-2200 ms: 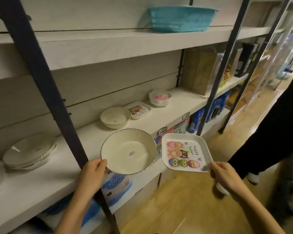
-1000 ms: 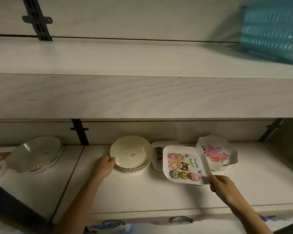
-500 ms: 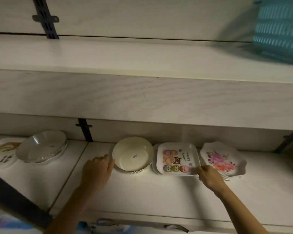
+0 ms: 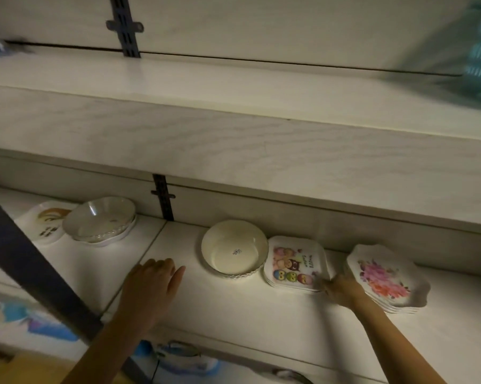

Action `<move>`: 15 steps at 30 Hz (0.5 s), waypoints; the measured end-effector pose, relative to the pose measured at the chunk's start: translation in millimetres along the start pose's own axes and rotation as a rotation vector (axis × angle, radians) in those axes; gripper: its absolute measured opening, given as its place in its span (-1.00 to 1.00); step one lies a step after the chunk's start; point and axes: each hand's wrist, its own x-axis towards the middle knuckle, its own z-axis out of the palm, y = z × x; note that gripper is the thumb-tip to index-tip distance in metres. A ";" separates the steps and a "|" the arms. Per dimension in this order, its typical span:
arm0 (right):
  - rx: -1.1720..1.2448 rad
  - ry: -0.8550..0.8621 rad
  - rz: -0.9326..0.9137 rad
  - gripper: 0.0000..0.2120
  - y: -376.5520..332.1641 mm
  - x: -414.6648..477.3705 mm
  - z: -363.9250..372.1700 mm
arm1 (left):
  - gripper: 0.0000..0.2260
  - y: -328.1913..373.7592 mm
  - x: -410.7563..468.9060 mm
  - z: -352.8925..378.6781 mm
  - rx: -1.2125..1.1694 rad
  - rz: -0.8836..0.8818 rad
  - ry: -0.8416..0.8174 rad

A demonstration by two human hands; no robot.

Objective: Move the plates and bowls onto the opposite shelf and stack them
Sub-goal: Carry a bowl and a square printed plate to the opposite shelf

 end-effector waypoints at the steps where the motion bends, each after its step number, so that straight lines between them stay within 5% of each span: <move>1: -0.042 0.012 -0.003 -0.47 0.2 -2.5 0.5 | -0.76 -2.3 -1.6 -0.2 0.030 0.024 0.004; 5: -0.177 0.121 -0.062 -0.39 -10.9 -21.8 -2.7 | -0.76 -5.3 -2.7 -7.0 0.079 0.047 0.043; 15: -0.314 0.188 -0.539 -0.67 -101.8 -100.1 0.1 | -0.85 -24.7 -27.3 -33.0 -0.006 -0.031 -0.026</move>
